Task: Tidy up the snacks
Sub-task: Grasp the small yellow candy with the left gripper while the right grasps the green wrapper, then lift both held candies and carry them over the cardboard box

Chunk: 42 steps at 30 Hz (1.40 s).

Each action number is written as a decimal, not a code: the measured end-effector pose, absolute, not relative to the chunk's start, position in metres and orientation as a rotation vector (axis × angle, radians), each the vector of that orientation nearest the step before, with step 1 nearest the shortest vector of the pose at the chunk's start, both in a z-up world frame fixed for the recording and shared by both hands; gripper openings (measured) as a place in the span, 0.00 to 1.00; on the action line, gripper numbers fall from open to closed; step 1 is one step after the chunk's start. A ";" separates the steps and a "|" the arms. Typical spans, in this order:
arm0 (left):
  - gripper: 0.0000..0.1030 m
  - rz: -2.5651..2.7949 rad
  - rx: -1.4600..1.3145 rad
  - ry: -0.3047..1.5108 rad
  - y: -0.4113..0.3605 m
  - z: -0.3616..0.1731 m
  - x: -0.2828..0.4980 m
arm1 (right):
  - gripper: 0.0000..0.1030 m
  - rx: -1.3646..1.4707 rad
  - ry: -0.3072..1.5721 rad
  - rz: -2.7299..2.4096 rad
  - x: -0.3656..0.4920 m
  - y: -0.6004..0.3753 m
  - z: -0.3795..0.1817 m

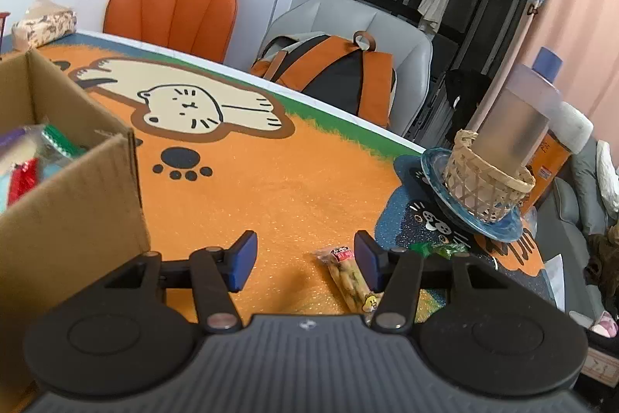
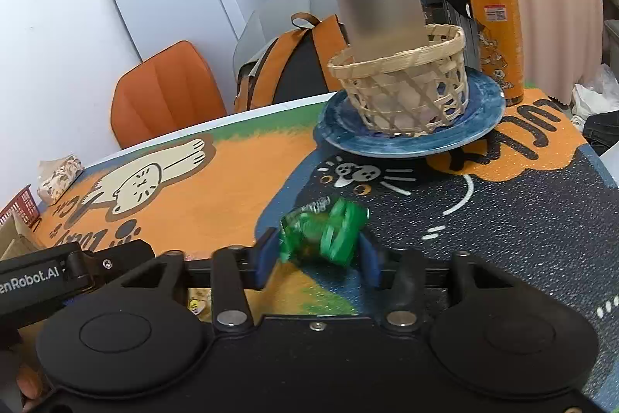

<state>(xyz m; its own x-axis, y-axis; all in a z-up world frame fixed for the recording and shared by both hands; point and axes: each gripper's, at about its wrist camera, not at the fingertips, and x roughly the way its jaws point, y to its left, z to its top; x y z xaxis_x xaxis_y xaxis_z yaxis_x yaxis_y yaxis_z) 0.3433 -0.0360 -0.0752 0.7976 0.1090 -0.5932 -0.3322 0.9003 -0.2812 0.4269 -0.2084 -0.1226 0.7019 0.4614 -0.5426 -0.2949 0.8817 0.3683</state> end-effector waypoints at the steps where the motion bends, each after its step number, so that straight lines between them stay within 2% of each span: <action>1: 0.53 0.241 -0.387 0.607 -0.037 -0.076 0.345 | 0.36 0.279 0.676 0.428 0.428 -0.212 -0.123; 10: 0.53 0.223 -0.351 0.646 -0.058 -0.091 0.360 | 0.30 0.329 0.679 0.405 0.423 -0.232 -0.118; 13: 0.49 0.221 -0.324 0.661 -0.063 -0.096 0.361 | 0.30 0.333 0.668 0.402 0.420 -0.235 -0.116; 15: 0.38 0.215 -0.304 0.663 -0.066 -0.097 0.359 | 0.30 0.333 0.669 0.399 0.420 -0.236 -0.116; 16: 0.30 0.208 -0.295 0.664 -0.066 -0.098 0.358 | 0.30 0.329 0.668 0.396 0.419 -0.235 -0.116; 17: 0.18 0.203 -0.287 0.662 -0.066 -0.099 0.355 | 0.30 0.326 0.667 0.394 0.418 -0.235 -0.116; 28: 0.17 0.163 -0.293 0.626 -0.050 -0.080 0.314 | 0.30 0.333 0.651 0.435 0.377 -0.225 -0.110; 42: 0.17 0.159 -0.317 0.514 -0.025 -0.022 0.255 | 0.30 0.307 0.552 0.519 0.325 -0.202 -0.050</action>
